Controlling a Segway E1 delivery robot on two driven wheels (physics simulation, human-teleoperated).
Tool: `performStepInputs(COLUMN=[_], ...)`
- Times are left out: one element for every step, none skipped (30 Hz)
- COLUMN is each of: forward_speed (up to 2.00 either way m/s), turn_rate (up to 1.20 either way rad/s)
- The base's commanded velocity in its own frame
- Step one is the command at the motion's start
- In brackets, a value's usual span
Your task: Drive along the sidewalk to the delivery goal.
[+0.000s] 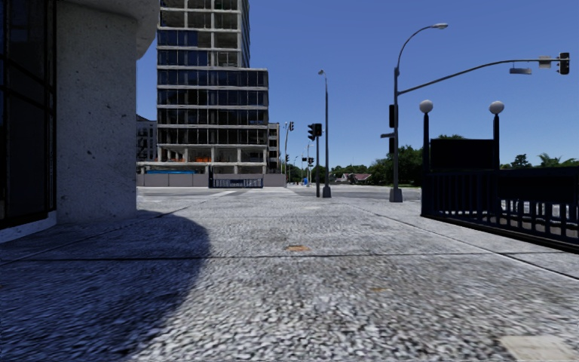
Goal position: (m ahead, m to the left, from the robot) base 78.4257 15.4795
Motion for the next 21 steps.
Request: performStepInputs(forward_speed=[2.0,2.0,2.0,2.0,2.0,2.0,2.0,2.0,2.0,2.0,2.0,2.0,2.0,2.0,2.0,2.0,2.0,2.0,2.0,2.0,2.0], turn_rate=[0.0,0.0,0.0,0.0,0.0,0.0,0.0,0.0,0.0,0.0,0.0,0.0,0.0,0.0,0.0,0.0,0.0,0.0,0.0,0.0,0.0])
